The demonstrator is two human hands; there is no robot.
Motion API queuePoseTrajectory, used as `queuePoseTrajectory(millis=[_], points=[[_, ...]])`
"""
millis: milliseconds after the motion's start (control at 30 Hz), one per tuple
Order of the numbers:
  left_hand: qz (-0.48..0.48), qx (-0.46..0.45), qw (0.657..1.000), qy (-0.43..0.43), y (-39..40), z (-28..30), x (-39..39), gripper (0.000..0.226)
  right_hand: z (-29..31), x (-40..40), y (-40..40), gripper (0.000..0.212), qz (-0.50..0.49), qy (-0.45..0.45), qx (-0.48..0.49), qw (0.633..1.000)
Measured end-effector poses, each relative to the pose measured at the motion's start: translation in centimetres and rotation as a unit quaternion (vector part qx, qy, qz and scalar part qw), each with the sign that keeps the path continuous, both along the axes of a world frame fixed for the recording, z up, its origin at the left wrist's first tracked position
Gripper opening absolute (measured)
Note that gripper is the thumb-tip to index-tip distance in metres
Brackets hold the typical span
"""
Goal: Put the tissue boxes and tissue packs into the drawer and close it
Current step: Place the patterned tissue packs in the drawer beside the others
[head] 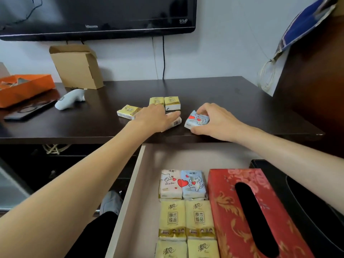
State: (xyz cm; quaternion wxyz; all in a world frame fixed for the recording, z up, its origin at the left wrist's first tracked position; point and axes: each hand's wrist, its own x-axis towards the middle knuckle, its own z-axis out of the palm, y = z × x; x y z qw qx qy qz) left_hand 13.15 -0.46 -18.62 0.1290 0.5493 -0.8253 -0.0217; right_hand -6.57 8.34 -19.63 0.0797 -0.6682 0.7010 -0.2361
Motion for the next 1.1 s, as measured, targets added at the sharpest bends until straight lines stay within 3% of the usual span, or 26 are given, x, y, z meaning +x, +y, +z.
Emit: queuePoseTrajectory(millis=[200, 267, 333, 400, 500, 600, 700, 900, 1000, 1100], points=[[-0.032, -0.066, 0.997, -0.014, 2.7, 0.3, 1.2, 0.042, -0.5, -0.7, 0.0, 0.062, 0.021, -0.009, -0.003, 1.000], [-0.026, -0.113, 0.993, -0.033, 3.1, 0.7, 1.2, 0.048, -0.4, -0.7, -0.1, 0.060, 0.028, -0.008, -0.002, 1.000], [-0.049, -0.059, 0.996, -0.036, 2.9, 1.4, 1.0, 0.072, -0.3, -0.6, -0.1, 0.060, 0.031, -0.009, -0.001, 0.999], [-0.106, 0.049, 0.992, -0.047, 2.4, 1.8, 0.7, 0.090, -0.1, -0.5, 0.0, 0.059, 0.034, -0.013, 0.000, 0.999], [-0.135, 0.152, 0.978, -0.052, 1.8, 1.9, 0.7, 0.080, -0.2, -0.7, 0.4, 0.055, 0.041, -0.022, 0.006, 0.999], [-0.153, 0.170, 0.971, -0.073, 1.4, 2.0, 1.0, 0.071, -0.2, -0.7, 0.9, 0.057, 0.045, -0.011, 0.022, 0.999], [-0.160, 0.186, 0.964, -0.102, 1.3, 2.0, 1.6, 0.076, 0.2, -0.5, 1.2, 0.058, 0.043, 0.001, 0.036, 0.998], [-0.165, 0.070, 0.984, 0.014, 4.2, 0.6, 3.2, 0.080, 0.7, 0.3, 3.4, 0.056, 0.072, -0.050, 0.002, 0.996], [-0.163, 0.078, 0.981, 0.076, 7.1, -0.2, 4.6, 0.087, 0.6, 1.0, 6.5, 0.054, 0.113, -0.113, 0.006, 0.987], [-0.167, 0.125, 0.975, 0.077, 10.7, -1.8, 6.5, 0.075, 0.0, 1.9, 10.5, 0.057, 0.161, -0.109, 0.064, 0.979]])
